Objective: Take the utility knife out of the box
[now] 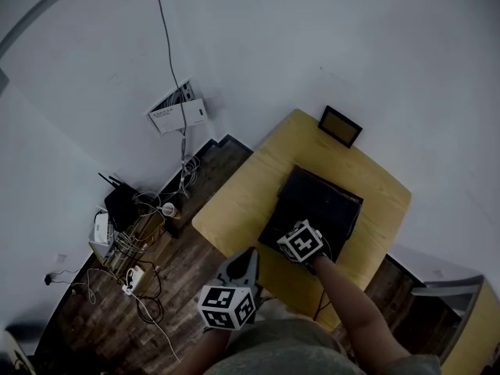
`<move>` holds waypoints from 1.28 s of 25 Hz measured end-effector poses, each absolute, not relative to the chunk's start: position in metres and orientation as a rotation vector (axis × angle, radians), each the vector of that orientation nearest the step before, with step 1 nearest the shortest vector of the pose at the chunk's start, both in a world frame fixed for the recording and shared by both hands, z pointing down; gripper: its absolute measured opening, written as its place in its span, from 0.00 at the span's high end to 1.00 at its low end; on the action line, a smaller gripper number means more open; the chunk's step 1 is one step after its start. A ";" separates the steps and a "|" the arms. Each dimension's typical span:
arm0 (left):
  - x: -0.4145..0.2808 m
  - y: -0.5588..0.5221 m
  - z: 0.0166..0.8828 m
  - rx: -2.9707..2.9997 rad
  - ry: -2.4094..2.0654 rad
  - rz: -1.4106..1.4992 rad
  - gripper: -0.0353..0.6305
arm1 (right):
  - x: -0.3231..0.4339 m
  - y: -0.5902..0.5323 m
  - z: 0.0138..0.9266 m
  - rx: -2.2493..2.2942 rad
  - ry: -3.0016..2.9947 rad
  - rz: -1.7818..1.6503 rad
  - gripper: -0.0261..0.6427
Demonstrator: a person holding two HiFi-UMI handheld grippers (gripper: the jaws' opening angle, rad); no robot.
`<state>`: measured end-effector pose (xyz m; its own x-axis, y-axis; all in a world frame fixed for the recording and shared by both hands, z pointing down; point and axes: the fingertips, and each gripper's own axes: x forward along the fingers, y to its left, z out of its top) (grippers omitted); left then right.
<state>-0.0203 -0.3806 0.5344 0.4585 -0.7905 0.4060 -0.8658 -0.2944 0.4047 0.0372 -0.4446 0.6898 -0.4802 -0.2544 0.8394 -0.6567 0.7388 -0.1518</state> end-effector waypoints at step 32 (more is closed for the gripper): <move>-0.039 -0.313 0.494 2.260 -1.285 0.121 0.94 | 0.025 -0.375 0.544 1.105 -2.269 0.305 0.91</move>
<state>-0.0386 -0.3134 0.4936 0.5433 -0.7726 0.3285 -0.8204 -0.4056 0.4030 0.0246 -0.3752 0.5437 -0.4805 -0.6404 0.5991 -0.7759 0.6288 0.0500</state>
